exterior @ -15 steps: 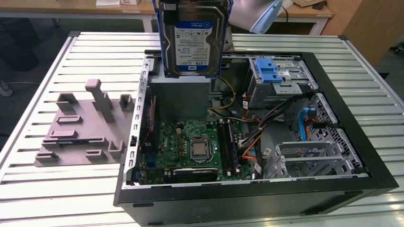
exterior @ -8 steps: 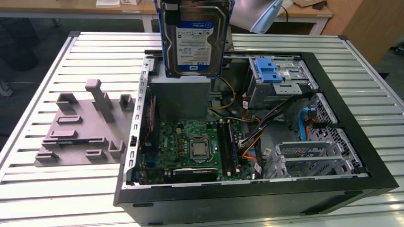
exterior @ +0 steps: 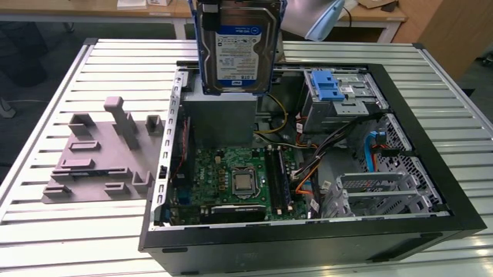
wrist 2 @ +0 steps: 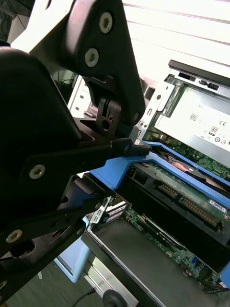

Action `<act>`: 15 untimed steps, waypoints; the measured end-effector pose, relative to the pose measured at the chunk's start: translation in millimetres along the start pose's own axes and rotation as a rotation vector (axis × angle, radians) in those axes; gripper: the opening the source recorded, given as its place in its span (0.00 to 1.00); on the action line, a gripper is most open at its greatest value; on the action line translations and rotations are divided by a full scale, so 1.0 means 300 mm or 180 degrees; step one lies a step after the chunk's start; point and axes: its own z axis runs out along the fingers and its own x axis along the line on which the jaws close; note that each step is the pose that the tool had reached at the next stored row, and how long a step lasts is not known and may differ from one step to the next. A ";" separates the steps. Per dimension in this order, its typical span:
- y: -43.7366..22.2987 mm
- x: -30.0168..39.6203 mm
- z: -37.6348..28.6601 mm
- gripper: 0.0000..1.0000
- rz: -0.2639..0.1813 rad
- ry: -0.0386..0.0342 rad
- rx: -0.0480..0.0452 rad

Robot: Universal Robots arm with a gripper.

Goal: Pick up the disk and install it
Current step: 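Pick up the disk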

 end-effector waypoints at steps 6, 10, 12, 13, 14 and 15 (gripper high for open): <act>-0.026 0.000 -0.001 0.36 0.0000 0.0000 0.0000; -0.033 -0.001 -0.001 0.36 0.0001 0.0000 0.0000; -0.036 -0.001 -0.001 0.36 0.0001 0.0000 0.0000; -0.038 -0.001 -0.001 0.36 0.0001 0.0000 0.0000; -0.040 -0.001 -0.001 0.36 0.0001 0.0000 0.0000; -0.041 -0.001 -0.001 0.36 0.0001 0.0000 0.0000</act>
